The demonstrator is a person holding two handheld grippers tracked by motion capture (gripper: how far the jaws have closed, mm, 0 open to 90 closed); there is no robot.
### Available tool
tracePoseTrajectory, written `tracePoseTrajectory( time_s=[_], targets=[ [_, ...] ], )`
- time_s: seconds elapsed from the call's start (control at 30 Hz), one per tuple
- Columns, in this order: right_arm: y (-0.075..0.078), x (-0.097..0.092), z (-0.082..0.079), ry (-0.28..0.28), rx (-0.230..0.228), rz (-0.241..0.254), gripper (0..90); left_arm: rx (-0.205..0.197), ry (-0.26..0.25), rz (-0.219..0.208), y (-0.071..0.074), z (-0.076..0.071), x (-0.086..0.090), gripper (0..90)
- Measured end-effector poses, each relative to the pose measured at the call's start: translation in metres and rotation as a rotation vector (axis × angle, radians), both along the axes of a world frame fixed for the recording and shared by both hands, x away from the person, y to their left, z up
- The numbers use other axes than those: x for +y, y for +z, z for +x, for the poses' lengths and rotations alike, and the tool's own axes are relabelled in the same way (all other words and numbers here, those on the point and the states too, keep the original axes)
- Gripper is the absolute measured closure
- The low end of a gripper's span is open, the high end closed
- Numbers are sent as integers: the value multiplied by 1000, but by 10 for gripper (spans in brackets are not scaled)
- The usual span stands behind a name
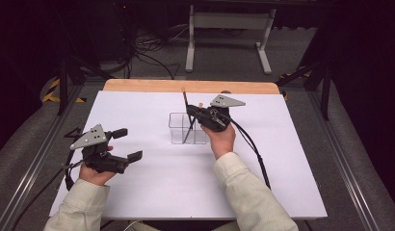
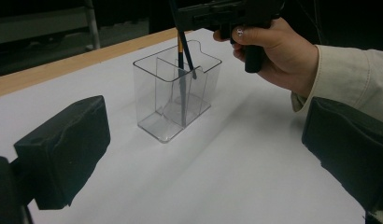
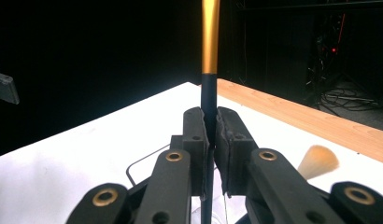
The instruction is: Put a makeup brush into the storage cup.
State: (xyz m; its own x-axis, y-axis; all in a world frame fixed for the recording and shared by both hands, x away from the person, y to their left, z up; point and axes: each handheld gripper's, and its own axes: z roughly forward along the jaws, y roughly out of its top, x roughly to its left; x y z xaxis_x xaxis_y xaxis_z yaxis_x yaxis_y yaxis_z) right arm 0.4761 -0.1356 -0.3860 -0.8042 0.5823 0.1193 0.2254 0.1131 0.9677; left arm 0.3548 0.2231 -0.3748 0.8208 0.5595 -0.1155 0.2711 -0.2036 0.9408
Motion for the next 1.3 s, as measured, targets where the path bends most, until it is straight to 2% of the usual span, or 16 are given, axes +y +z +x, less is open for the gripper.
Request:
tracePoseTrajectory(
  time_s=[0.83,1.1,1.13,1.2,1.23,1.3],
  targets=[
    [-12,1,0,0,34,-23,826,2,-7,4,-1,2,-1,18],
    [-13,0,1,10,61,-24,816,3,-9,9,-1,3,-1,20],
    [-13,0,1,22,62,-14,727,6,-8,3,-1,2,-1,20],
    [-9,-2,-1,7,64,26,513,7,-9,3,-1,2,0,20],
    [-6,-4,-1,17,66,46,469,6,-8,3,-1,2,0,19],
    [0,-7,-4,25,43,69,319,7,-9,4,-1,2,-1,19]
  ],
)
